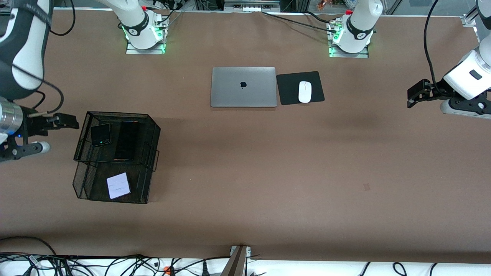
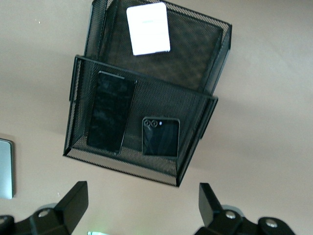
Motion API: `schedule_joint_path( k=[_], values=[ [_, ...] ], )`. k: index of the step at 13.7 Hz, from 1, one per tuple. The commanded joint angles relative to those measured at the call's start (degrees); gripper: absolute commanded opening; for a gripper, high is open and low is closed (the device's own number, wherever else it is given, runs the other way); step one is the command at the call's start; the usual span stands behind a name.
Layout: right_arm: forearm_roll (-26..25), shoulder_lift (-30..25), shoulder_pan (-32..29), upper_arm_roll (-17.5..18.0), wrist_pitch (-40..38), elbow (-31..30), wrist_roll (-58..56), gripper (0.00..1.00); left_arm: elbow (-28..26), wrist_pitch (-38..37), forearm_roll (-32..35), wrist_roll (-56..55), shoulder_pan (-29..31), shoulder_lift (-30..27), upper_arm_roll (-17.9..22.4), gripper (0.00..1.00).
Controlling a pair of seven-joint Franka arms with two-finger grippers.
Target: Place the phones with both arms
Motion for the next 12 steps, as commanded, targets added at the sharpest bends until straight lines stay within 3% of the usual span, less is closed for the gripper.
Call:
schedule_joint_path(
  k=[1,2,3,6,8,10,12],
  values=[
    [-2.65,-6.22,1.88,-0.29,0.42,-6.01,2.17,1.0,1.95,-1.48,-0.35,0.86,-0.06,0.67,-0.01,1.0],
    [-4.39,-8.15,1.62,0.58,1.29,-7.93,4.0,1.0,2.04,-1.48,-0.35,0.78,-0.06,0.75,-0.01,1.0],
    [-6.59,-10.78,0.4,3.64,2.87,-10.65,6.45,1.0,2.04,-1.48,-0.35,0.34,-0.15,0.75,-0.09,1.0],
    [-13.27,-18.96,-13.62,22.41,8.06,-20.06,15.68,1.0,1.95,-1.48,-0.53,0.33,-0.15,0.75,-0.1,1.0],
    [-14.77,-20.64,-23.04,32.8,8.51,-21.4,19.03,1.0,2.04,-1.57,-0.44,0.16,-0.15,0.75,-0.1,1.0],
    [-15.75,-21.61,-27.98,37.32,8.34,-21.31,19.75,1.0,2.04,-1.57,-0.53,-0.01,-0.15,0.67,-1.05,1.0],
    [-15.75,-22.31,-28.79,37.51,7.99,-21.05,19.14,1.0,2.04,-1.48,-0.44,-0.1,-0.15,0.67,-1.24,1.0]
  ],
)
